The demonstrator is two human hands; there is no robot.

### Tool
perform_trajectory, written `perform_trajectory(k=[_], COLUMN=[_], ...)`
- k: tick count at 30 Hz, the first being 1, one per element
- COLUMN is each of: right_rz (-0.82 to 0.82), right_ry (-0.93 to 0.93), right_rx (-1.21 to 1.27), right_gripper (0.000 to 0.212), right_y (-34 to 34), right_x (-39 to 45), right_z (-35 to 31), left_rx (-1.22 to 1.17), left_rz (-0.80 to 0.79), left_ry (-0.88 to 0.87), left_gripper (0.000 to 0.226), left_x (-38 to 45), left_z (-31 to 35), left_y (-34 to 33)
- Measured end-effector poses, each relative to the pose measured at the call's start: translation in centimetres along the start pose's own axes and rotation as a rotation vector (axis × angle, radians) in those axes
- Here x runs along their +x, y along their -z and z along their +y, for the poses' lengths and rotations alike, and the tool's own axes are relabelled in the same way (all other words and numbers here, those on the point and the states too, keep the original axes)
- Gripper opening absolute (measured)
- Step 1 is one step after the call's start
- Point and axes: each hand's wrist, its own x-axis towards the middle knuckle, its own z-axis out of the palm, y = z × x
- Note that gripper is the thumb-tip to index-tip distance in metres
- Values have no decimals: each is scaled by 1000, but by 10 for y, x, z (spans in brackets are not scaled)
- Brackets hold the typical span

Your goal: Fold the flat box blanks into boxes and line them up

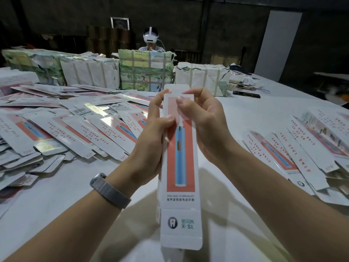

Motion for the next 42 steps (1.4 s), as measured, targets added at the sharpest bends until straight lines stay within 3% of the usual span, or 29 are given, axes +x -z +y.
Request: perform_trajectory(k=[6, 10, 12, 16, 19, 22, 26, 34, 42], right_rz=[-18, -80, -81, -78, -80, -182, -294, -161, -215], right_ry=[-74, -91, -72, -60, -148, -159, -190, -104, -97], right_rx=[136, 247, 227, 127, 108, 41, -59, -115, -200], right_gripper=[42, 48, 45, 4, 17, 5, 15, 8, 21], right_y=[6, 7, 7, 6, 10, 18, 29, 25, 35], right_x=[3, 3, 4, 5, 9, 14, 17, 17, 16], right_z=[-1, -1, -2, -6, -11, -18, -26, -25, -35], left_rx=[-24, -7, -19, -43, 36, 100, 132, 113, 146], left_rz=[26, 8, -8, 15, 7, -40, -91, -106, -145], left_ry=[59, 59, 60, 64, 59, 31, -2, 26, 15], left_gripper=[57, 38, 32, 29, 43, 52, 59, 61, 72], left_x=[0, -1, -2, -1, 1, 1, 0, -2, -3], left_z=[-5, -2, 0, -2, -4, -5, -7, -2, -3], left_y=[-1, -1, 0, 1, 2, 4, 6, 4, 6])
